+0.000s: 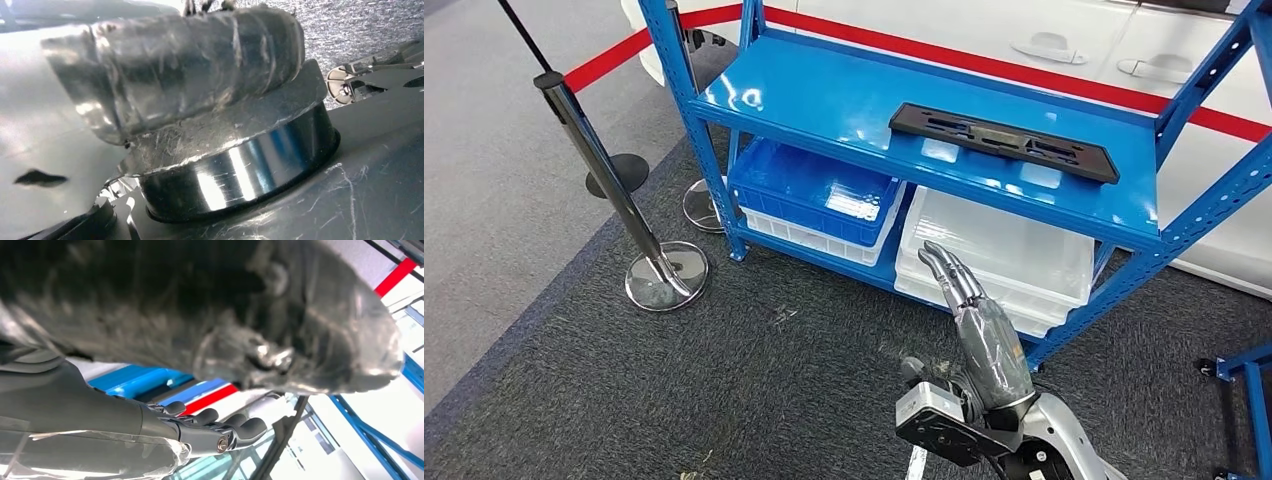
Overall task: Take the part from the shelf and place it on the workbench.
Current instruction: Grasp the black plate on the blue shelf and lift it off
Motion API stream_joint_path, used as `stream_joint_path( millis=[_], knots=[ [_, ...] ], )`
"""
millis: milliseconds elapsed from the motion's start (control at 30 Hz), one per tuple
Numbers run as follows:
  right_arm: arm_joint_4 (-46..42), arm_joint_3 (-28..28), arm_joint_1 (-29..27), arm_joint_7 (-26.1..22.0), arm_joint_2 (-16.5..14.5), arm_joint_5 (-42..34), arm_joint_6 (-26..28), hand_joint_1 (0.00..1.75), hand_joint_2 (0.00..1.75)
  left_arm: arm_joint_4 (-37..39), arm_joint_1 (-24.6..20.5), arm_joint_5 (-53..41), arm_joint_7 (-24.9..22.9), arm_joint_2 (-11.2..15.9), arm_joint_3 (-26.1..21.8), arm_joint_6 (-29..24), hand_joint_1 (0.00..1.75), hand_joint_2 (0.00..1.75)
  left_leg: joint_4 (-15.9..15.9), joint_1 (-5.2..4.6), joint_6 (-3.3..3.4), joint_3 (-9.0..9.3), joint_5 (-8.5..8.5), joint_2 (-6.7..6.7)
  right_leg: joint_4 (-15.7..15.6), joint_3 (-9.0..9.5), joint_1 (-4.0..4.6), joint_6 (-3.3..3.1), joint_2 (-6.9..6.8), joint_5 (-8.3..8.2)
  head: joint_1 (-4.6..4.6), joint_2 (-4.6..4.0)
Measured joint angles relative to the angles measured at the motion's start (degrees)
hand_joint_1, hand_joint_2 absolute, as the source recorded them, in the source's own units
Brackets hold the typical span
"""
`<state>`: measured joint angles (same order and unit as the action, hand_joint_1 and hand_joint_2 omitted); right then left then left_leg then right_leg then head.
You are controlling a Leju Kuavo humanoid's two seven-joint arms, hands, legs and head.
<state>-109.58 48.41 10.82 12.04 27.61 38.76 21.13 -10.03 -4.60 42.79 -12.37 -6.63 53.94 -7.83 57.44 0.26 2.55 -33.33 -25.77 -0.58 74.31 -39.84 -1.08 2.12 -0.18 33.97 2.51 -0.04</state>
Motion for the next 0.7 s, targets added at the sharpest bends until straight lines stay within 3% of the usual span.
stream_joint_path(
  millis=[33,67,133,167,200,300,367,467,500,533,567,633,700],
  knots=[
    [0.1,-0.1,0.0,0.0,0.0,-0.4,0.0,0.0,0.0,0.0,0.0,0.0,0.0,0.0,0.0,0.0,0.0,0.0,0.0,-0.02,0.0,0.29,-0.24,-0.06,0.0,-0.52,-0.01,-0.06,0.01,-1.13,0.0,0.0],
    [0.2,-0.2,0.0,0.0,0.1,-1.0,0.0,0.0,0.0,0.0,0.0,0.0,0.1,0.0,0.0,0.0,0.0,0.0,0.1,-0.03,-0.05,0.69,-0.54,-0.12,-2.5,0.23,-0.01,-0.19,-0.02,-3.35,-0.02,0.0],
    [0.3,-0.6,0.0,-0.1,0.3,-2.0,0.0,0.0,0.0,0.0,0.1,0.0,0.1,0.0,0.0,0.0,0.0,0.0,0.4,-0.16,-0.37,1.45,-1.27,-0.19,-10.3,3.31,0.13,-0.6,-0.27,-7.7,-0.03,0.0],
    [0.4,-0.8,0.0,-0.1,0.4,-2.4,0.0,0.0,0.0,0.0,0.1,0.1,0.2,0.0,0.0,0.0,0.0,0.0,0.5,-0.29,-0.62,1.61,-1.6,-0.19,-13.2,4.61,0.24,-0.86,-0.33,-8.75,0.01,0.0],
    [0.4,-1.1,0.0,-0.2,0.5,-2.8,0.0,0.0,0.0,0.0,0.1,0.1,0.3,0.0,0.0,0.0,0.0,0.0,0.7,-0.42,-0.88,1.64,-1.84,-0.17,-14.7,5.25,0.35,-1.08,-0.33,-8.92,0.03,0.0],
    [0.4,-1.4,0.0,-0.4,0.5,-3.2,0.0,0.0,0.0,0.0,0.2,0.2,0.4,0.0,0.0,0.0,0.0,0.0,0.8,-0.5,-1.62,1.69,-2.36,0.11,-15.3,5.62,0.26,-1.88,0.15,-8.51,0.1,0.0],
    [0.4,-1.6,0.0,-0.5,0.5,-3.2,0.0,0.0,0.0,0.0,0.1,0.2,0.5,0.1,0.0,0.0,0.0,0.0,3.5,-0.4,-2.23,0.61,-4.01,0.22,-15.5,6.06,-0.01,-2.51,0.28,-8.33,0.36,0.0],
    [0.5,-1.9,0.0,-0.6,0.5,-3.3,0.0,0.0,0.0,0.0,-0.1,0.3,0.6,0.1,0.0,0.0,0.0,0.0,14.5,-0.2,-2.92,-5.3,-8.15,0.23,-15.5,6.46,0.05,-3.07,0.42,-7.89,0.75,0.0],
    [0.6,-2.1,0.0,-0.6,0.5,-3.4,0.0,0.0,0.0,0.0,-0.2,0.4,0.6,0.1,0.0,0.0,0.0,0.0,16.8,-0.18,-2.97,-6.89,-8.34,0.23,-15.5,6.6,0.1,-3.12,0.6,-7.73,0.75,0.0],
    [0.6,-2.2,0.0,-0.6,0.5,-3.5,0.0,0.0,0.0,0.0,-0.2,0.5,0.7,0.1,0.0,0.0,0.0,0.0,16.9,-0.18,-2.9,-7.4,-7.29,0.21,-15.5,6.86,0.13,-3.11,0.94,-7.54,0.75,0.0],
    [0.7,-2.3,0.0,-0.7,0.5,-3.7,0.0,0.0,0.0,0.0,-0.2,0.6,0.7,0.1,0.0,0.0,0.0,0.0,14.7,-0.18,-2.74,-6.76,-5.17,0.11,-15.5,7.23,0.15,-3.06,1.37,-7.31,0.75,0.0],
    [0.8,-2.5,0.0,-0.7,0.5,-3.9,0.0,0.0,0.0,0.0,0.0,0.6,0.6,0.2,0.0,0.0,0.0,0.0,7.3,-0.19,-2.17,-3.69,-0.64,-1.14,-15.5,7.91,0.18,-2.87,2.27,-6.85,0.68,0.0],
    [0.9,-2.7,0.0,-0.8,0.5,-4.0,0.0,0.0,0.0,0.0,0.1,0.7,0.6,0.2,0.1,0.0,0.0,0.0,2.4,-0.3,-1.62,-1.45,0.65,-2.39,-15.5,7.9,0.07,-2.43,3.2,-6.66,0.67,0.0]
  ],
)
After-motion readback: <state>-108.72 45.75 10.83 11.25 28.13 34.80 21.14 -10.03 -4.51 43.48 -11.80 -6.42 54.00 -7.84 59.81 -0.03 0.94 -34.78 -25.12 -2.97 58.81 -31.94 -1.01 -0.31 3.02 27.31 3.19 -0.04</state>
